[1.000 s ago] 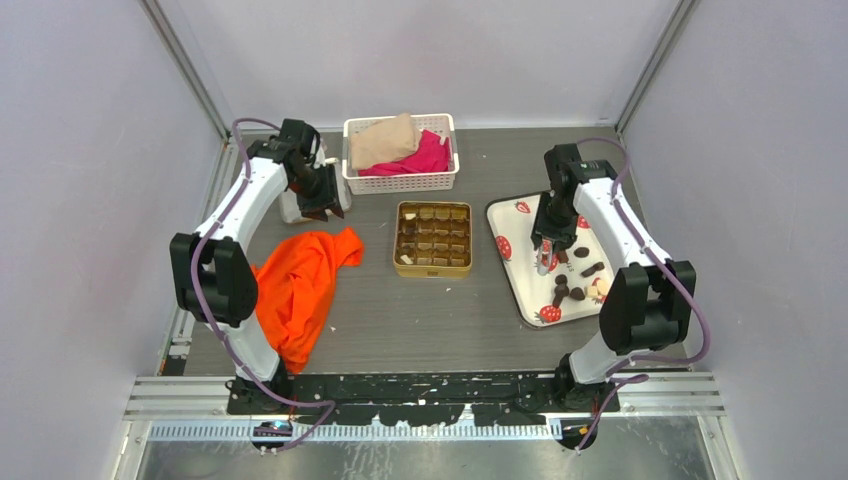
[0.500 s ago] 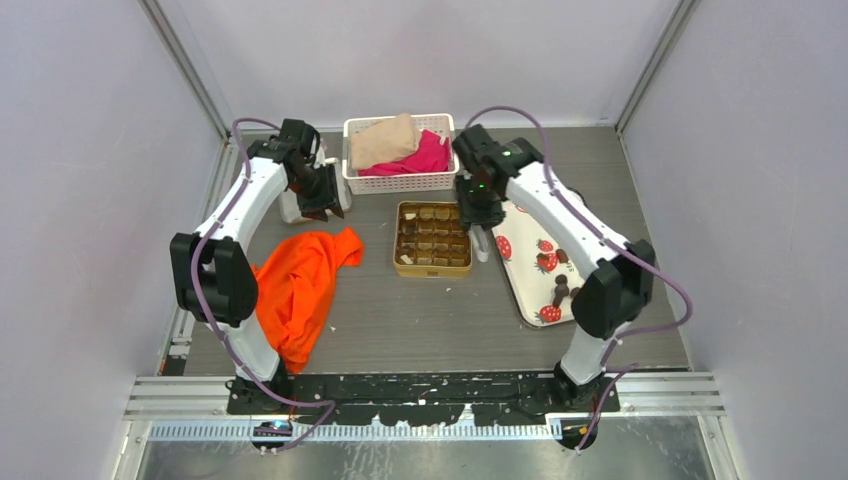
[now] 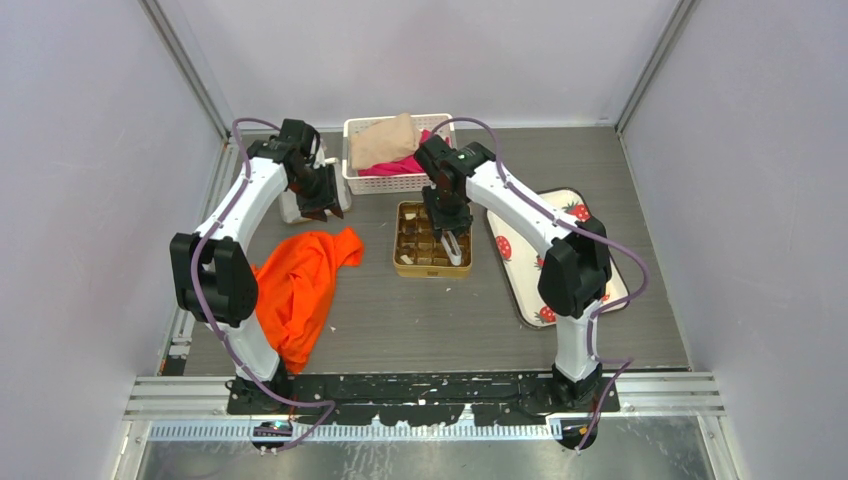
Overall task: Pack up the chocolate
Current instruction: Place the fake chocolate in the packing box.
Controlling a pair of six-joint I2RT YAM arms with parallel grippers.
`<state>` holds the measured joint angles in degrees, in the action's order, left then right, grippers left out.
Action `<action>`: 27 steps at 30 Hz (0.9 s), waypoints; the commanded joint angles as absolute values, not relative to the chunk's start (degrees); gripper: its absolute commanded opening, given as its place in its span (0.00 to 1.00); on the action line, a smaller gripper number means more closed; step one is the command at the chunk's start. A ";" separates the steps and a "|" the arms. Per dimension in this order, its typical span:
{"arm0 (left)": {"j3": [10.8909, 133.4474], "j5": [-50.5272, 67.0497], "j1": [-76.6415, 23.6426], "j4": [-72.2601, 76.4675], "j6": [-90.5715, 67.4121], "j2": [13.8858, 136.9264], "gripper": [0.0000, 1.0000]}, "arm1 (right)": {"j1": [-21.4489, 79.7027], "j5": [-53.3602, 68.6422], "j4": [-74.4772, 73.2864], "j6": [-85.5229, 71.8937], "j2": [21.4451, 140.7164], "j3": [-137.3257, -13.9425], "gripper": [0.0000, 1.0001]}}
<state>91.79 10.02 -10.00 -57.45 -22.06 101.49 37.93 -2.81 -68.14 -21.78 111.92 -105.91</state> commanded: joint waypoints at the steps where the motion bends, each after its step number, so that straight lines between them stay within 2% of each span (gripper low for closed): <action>1: 92.35 9.48 -9.40 -57.04 -21.37 99.38 0.42 | 37.73 -2.18 -66.59 -22.37 111.70 -108.44 0.01; 11: 92.55 9.49 -9.32 -56.87 -21.27 99.84 0.42 | 37.76 -0.92 -65.12 -22.92 114.01 -108.61 0.03; 13: 92.55 9.46 -9.23 -56.89 -21.27 99.80 0.42 | 37.74 -0.97 -64.98 -22.93 114.55 -108.80 0.07; 17: 92.24 9.44 -9.06 -56.86 -21.27 99.60 0.42 | 37.76 -0.97 -64.96 -23.28 114.81 -108.96 0.22; 22: 92.02 9.57 -8.88 -56.87 -21.18 99.43 0.42 | 37.76 -0.97 -65.20 -23.42 114.17 -108.61 0.26; 27: 91.87 9.83 -8.88 -56.69 -21.27 99.49 0.42 | 37.71 -0.79 -65.25 -23.58 113.36 -108.08 0.38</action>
